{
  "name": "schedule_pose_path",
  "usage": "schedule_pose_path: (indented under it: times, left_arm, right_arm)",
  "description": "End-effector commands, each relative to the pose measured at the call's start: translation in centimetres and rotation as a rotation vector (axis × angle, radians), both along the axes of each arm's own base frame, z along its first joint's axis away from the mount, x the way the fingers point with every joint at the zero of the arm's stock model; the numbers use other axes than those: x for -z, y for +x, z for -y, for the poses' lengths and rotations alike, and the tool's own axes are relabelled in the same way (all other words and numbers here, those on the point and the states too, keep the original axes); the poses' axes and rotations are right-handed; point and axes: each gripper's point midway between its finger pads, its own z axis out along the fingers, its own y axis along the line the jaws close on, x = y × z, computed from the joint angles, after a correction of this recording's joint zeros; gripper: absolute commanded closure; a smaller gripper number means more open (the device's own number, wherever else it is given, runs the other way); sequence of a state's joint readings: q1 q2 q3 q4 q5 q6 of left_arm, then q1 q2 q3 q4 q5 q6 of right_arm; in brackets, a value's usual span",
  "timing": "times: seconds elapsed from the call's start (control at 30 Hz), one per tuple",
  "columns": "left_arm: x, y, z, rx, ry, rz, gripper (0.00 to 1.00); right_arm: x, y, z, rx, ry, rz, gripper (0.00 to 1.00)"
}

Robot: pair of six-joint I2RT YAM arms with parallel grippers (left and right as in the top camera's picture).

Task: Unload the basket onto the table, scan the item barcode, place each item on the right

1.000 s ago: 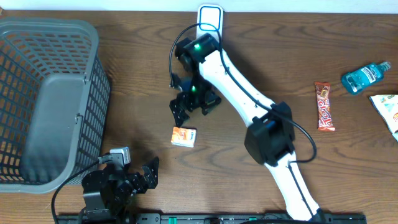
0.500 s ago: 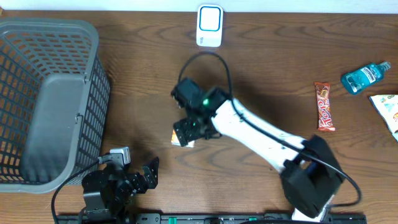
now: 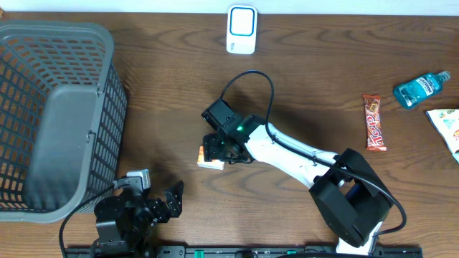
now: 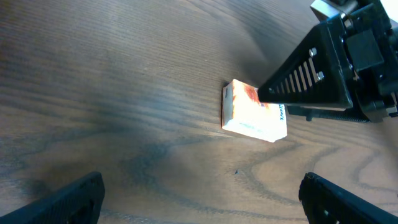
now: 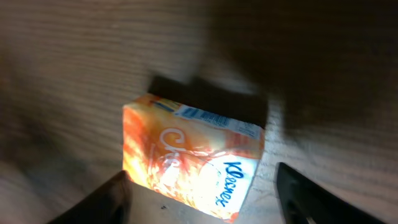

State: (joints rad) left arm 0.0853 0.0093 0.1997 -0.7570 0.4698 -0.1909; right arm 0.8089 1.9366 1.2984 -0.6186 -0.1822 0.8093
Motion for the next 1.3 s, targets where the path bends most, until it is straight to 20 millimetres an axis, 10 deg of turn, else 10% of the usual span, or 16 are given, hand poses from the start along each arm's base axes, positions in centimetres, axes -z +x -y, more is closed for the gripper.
schedule_pose_path:
  times: [0.0, 0.33, 0.5, 0.9, 0.97, 1.17, 1.27]
  left_arm:
    - [0.0, -0.1, 0.1, -0.001, -0.015, -0.005, 0.0]
    - [0.0, -0.1, 0.1, -0.001, -0.015, -0.005, 0.0]
    - [0.0, -0.1, 0.1, -0.001, -0.015, -0.005, 0.0]
    - [0.0, -0.1, 0.1, -0.001, -0.015, -0.005, 0.0]
    - [0.0, -0.1, 0.1, 0.0, -0.015, -0.005, 0.0]
    - [0.0, -0.1, 0.1, -0.001, -0.015, -0.005, 0.0]
    - [0.0, -0.1, 0.1, 0.0, -0.015, -0.005, 0.0]
  right_arm:
    - [0.3, -0.2, 0.6, 0.101, -0.012, -0.034, 0.37]
    - [3.6, -1.7, 2.0, 0.226, -0.017, -0.087, 0.48]
    - [4.4, -1.6, 2.1, 0.223, 0.003, -0.065, 0.99]
    - [2.6, 1.8, 6.0, -0.424, -0.097, 0.226, 0.99]
    - [1.6, 2.9, 7.2, -0.466, -0.104, 0.268, 0.89]
    - [-4.9, 4.9, 7.6, -0.381, 0.084, 0.365, 0.08]
    - [-8.7, 3.8, 6.2, -0.411, 0.244, 0.393, 0.01]
